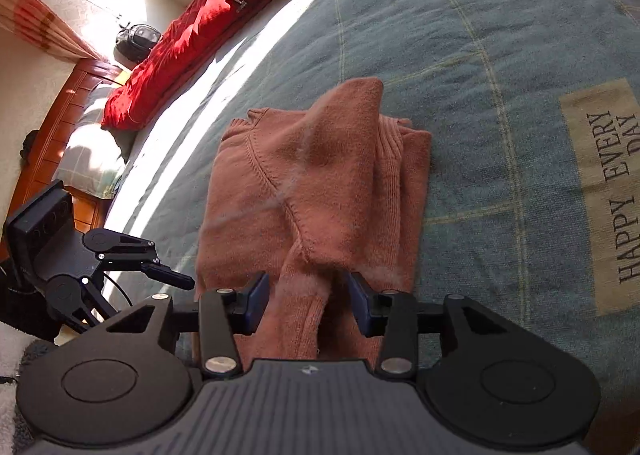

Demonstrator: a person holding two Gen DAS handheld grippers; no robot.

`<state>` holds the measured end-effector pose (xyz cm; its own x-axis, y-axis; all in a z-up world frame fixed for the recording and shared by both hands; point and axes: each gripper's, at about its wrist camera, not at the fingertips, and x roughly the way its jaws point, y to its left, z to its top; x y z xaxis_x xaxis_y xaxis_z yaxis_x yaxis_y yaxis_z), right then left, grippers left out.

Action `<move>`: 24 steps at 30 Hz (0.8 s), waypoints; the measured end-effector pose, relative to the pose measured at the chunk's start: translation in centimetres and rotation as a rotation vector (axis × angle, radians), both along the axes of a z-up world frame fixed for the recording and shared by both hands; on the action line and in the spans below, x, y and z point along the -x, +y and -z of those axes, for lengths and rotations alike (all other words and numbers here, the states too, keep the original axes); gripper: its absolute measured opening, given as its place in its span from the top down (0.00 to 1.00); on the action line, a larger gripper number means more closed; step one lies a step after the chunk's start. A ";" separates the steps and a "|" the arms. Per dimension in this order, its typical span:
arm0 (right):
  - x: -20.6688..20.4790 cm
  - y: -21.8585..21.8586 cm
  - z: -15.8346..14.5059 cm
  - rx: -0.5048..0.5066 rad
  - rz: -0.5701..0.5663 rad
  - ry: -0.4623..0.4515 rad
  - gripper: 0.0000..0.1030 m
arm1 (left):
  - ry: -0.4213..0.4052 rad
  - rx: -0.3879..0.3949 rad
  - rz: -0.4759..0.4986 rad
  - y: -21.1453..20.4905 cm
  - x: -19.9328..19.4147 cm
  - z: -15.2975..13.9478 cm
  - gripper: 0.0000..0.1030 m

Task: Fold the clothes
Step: 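Lay the folded edge down with the right gripper and open it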

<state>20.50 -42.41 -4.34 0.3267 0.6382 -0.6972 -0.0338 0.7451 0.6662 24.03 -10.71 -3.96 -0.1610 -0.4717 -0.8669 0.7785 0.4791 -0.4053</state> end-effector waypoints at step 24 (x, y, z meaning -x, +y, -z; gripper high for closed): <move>2.5 1.6 -4.3 0.150 -0.032 -0.216 0.79 | -0.106 -0.038 0.131 -1.8 1.1 0.8 0.41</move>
